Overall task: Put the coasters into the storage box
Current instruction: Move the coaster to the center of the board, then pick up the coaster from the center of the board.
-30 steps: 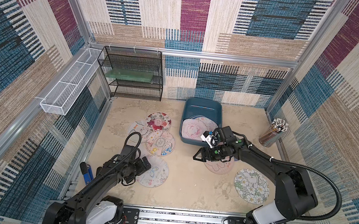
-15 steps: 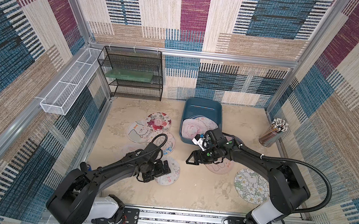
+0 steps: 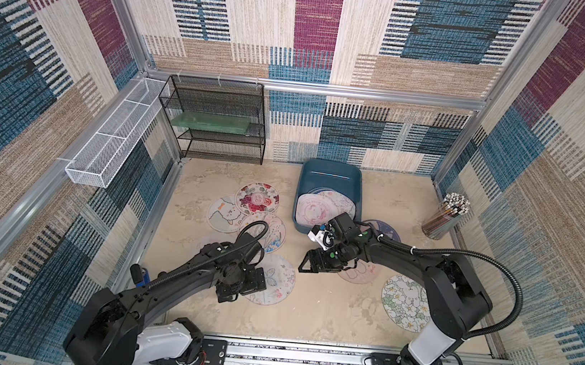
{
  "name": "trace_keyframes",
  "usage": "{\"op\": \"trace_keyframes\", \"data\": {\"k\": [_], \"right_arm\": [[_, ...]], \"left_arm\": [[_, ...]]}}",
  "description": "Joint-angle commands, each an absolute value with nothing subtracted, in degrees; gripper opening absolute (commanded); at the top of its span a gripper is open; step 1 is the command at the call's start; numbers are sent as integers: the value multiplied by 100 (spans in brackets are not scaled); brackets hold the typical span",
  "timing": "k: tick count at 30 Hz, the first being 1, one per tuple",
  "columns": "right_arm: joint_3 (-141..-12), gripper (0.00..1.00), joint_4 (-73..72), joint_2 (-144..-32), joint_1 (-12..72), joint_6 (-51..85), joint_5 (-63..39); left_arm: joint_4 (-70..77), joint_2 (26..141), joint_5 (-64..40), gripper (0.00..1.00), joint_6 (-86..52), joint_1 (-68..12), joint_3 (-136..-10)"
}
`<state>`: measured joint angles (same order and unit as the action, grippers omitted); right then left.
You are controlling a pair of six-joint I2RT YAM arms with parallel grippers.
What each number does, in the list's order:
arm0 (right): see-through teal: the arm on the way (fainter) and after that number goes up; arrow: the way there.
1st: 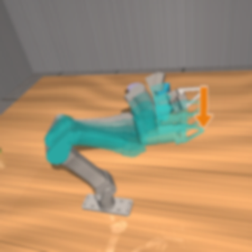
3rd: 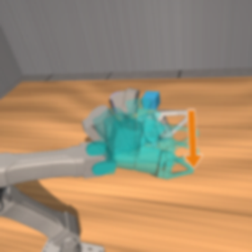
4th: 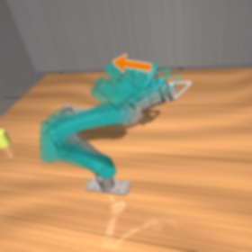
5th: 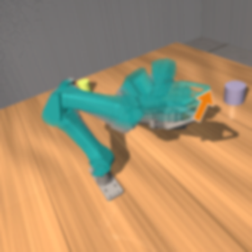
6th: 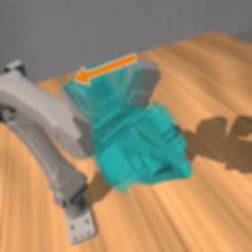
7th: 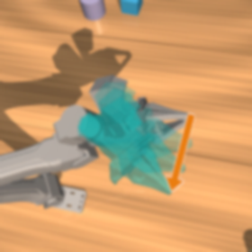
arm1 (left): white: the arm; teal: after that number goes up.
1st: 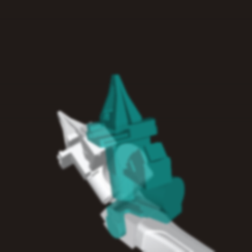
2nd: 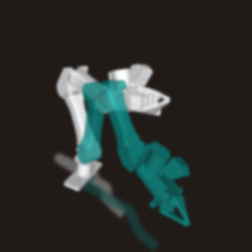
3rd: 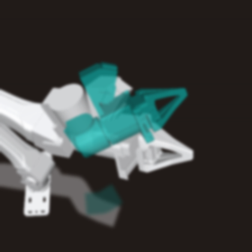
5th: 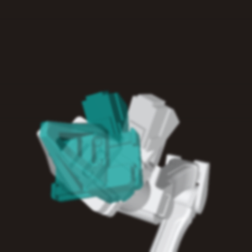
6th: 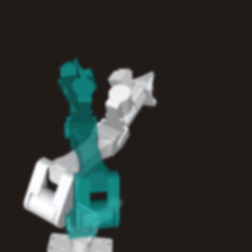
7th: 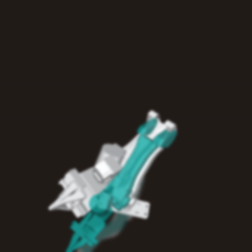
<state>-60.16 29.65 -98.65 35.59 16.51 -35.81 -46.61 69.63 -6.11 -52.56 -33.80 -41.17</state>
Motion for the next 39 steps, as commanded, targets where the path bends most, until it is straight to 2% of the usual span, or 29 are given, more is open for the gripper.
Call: {"op": "trace_keyframes", "data": {"k": [1, 21, 39], "right_arm": [[-6145, 85, 2835, -10002, 3679, 1766, -3498], [-6809, 78, 2953, -11020, 4077, 1872, -3217], [-7137, 75, 3413, -11494, 4363, 1762, -2889]], "left_arm": [[-4395, 7129, -278, 93, -5093, -3316, -4166], [-3072, 7487, -348, 78, -5133, -3182, -3516], [-2436, 7987, -694, 75, -5226, -3182, -3265]]}}
